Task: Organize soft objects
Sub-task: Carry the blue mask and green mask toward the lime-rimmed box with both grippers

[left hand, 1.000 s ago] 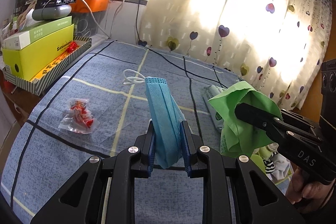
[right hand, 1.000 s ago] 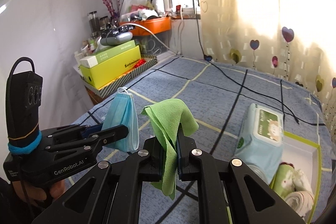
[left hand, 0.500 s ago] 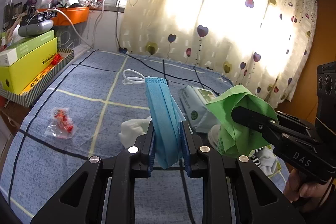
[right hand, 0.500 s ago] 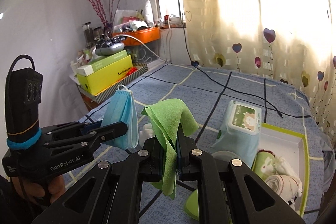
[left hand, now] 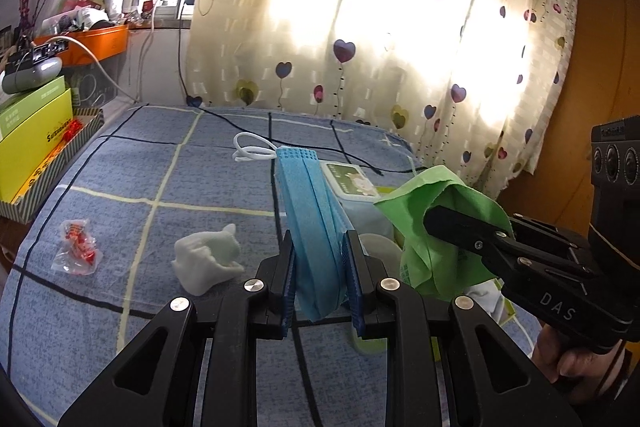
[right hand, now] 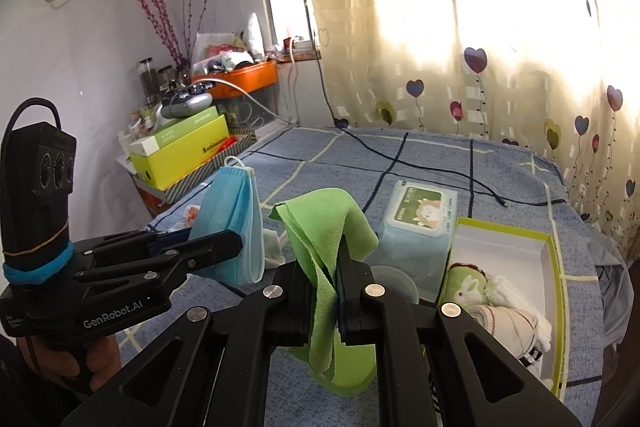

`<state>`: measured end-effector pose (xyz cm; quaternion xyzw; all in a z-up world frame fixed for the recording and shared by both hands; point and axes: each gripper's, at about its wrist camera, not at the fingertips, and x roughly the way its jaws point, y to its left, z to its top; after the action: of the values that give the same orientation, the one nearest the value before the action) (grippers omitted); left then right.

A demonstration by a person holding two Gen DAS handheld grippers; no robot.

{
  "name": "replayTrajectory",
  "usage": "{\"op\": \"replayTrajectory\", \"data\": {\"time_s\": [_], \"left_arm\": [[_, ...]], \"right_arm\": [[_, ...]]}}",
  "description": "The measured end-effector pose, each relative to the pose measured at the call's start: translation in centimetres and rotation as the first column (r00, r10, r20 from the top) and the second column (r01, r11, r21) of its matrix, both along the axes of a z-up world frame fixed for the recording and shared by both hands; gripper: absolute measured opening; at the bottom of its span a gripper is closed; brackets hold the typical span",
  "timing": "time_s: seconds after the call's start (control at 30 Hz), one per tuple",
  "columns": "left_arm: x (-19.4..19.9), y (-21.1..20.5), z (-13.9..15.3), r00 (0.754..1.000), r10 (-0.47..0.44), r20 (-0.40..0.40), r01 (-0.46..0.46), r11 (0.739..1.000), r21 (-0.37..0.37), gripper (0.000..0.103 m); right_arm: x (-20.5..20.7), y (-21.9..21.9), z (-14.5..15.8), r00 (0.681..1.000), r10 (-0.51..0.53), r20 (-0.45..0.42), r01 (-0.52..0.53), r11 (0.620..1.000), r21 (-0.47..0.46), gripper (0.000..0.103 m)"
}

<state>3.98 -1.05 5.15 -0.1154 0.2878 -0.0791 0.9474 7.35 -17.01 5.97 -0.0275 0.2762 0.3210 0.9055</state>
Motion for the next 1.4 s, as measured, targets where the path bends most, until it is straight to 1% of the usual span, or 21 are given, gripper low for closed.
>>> {"op": "replayTrajectory", "data": {"time_s": [0.57, 0.9, 1.13, 1.4], "left_arm": [[1.1, -4.8, 0.2, 0.993, -0.117, -0.010, 0.117, 0.993, 0.016, 0.023], [1.4, -7.6, 0.1, 0.981, -0.193, -0.016, 0.193, 0.981, 0.021, 0.023], [1.4, -9.4, -0.4, 0.968, -0.249, -0.036, 0.250, 0.968, 0.018, 0.023], [1.4, -12.2, -1.9, 0.937, -0.338, -0.094, 0.341, 0.940, 0.020, 0.023]], "right_arm": [[-0.3, -4.2, -0.3, 0.997, -0.078, -0.002, 0.078, 0.997, 0.022, 0.009], [-0.7, -8.3, -0.4, 0.986, -0.168, -0.005, 0.169, 0.985, 0.030, 0.009], [-1.0, -11.0, -1.3, 0.975, -0.220, -0.022, 0.221, 0.975, 0.026, 0.009], [-1.4, -13.3, -3.3, 0.962, -0.261, -0.075, 0.263, 0.965, 0.014, 0.009]]}}
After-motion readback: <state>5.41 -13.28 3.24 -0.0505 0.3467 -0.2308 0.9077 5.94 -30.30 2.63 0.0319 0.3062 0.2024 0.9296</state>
